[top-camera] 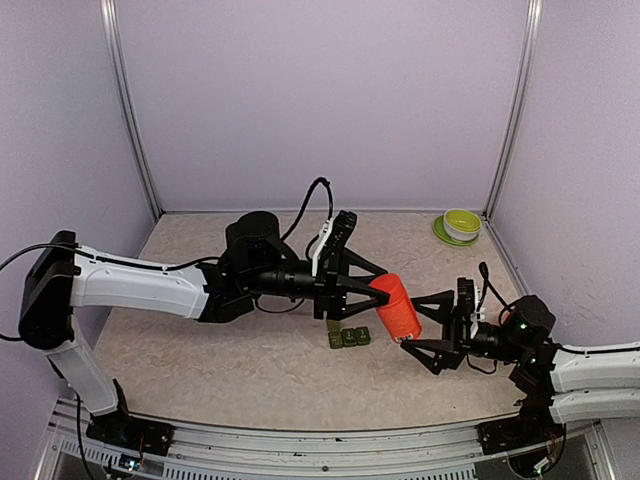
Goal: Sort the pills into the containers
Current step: Pass from the left arm to the right
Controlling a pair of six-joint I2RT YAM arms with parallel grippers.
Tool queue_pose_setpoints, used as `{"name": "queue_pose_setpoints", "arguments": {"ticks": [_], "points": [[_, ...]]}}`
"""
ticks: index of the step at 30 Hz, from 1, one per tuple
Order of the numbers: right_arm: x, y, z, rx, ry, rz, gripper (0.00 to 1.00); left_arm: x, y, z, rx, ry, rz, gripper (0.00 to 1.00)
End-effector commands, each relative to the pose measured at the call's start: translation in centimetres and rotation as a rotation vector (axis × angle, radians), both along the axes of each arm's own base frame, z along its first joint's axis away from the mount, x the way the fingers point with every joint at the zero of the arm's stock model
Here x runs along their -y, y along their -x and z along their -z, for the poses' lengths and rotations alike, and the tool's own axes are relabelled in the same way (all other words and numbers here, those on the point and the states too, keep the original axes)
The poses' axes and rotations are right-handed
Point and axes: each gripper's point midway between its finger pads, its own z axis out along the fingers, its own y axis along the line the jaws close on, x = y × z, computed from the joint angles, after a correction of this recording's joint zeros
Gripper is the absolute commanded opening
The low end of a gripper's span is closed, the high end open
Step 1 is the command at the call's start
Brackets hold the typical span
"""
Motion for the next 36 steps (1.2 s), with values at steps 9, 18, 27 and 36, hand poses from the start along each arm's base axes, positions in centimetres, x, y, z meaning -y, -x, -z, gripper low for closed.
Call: {"name": "queue_pose_setpoints", "arguments": {"ticks": [9, 18, 27, 36], "points": [[-0.8, 0.5, -3.5, 0.068, -0.077, -0.069, 0.91, -1.9, 0.0, -3.5, 0.045, 0.14, -0.072, 0.32], [-1.3, 0.6, -3.7, 0.065, -0.088, -0.086, 0.91, -2.7, -0.1, -4.0, 0.027, 0.19, -0.126, 0.31], [-1.6, 1.0, -4.5, 0.087, -0.109, -0.109, 0.91, -2.6, 0.0, -3.8, 0.007, 0.213, -0.133, 0.31], [-2.9, 1.2, -5.5, 0.106, -0.112, -0.155, 0.91, -2.2, -0.1, -3.7, -0.024, 0.232, -0.116, 0.3]]}}
